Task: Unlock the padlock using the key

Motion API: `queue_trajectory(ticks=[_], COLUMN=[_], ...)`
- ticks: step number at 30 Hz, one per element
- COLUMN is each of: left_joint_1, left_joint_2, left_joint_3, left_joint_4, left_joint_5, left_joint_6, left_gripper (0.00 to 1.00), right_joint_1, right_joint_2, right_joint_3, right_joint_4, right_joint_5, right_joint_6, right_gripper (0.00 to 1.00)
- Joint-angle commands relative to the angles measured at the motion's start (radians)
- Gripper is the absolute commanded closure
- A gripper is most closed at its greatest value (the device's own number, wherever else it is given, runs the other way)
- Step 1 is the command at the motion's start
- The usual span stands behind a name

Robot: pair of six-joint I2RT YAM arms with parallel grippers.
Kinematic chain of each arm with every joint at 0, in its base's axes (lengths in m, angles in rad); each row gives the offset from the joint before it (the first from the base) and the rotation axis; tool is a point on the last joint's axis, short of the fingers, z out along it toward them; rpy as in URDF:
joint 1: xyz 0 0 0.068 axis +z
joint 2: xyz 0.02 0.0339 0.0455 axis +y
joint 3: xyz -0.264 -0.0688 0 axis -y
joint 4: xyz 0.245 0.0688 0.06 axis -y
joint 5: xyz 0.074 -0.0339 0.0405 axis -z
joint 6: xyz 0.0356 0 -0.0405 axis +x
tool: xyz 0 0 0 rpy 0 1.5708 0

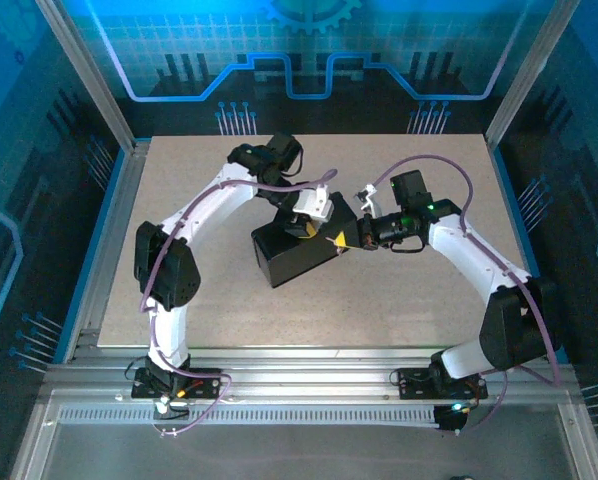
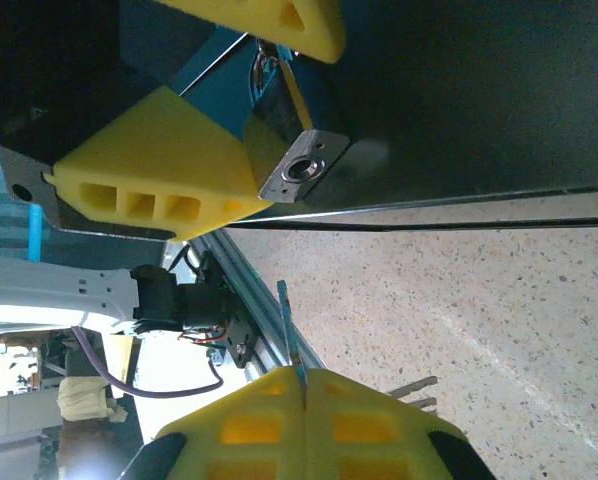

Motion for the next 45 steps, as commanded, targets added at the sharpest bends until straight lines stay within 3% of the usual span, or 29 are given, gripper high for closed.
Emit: queue_trajectory(ticks=[1, 5, 10, 19, 45], left_joint_1=[-0.013, -0.013, -0.012, 0.032, 0.057], left_joint_2=[0.041, 0.054, 0.043, -0.040, -0.117], left_joint_3=[0.040, 0.052, 0.056, -0.010, -0.153], left_joint_4=[-0.039, -0.074, -0.074, 0.058, 0.191], left_joint_5=[0.023, 0.020, 0.035, 0.205, 0.265], left_joint_6=[0.023, 0.034, 0.033, -0.002, -0.029], left_gripper=[0.55, 0.73, 0.79, 0.82, 0.82], right_joint_1=[-0.003, -0.010, -0.023, -0.040, -0.027], right_joint_2=[0.003, 0.001, 0.013, 0.050, 0.145], right_joint_3=[0.038, 0.037, 0.072, 0.135, 0.211], right_joint_4=[0.007, 0.001, -0.037, -0.084, -0.166], right_joint_5=[-0.034, -0.039, -0.042, -0.039, -0.052], right_joint_6=[0.001, -0.001, -0.014, 0.003, -0.023], right_gripper=[1.00, 1.00, 1.00, 1.00, 1.00])
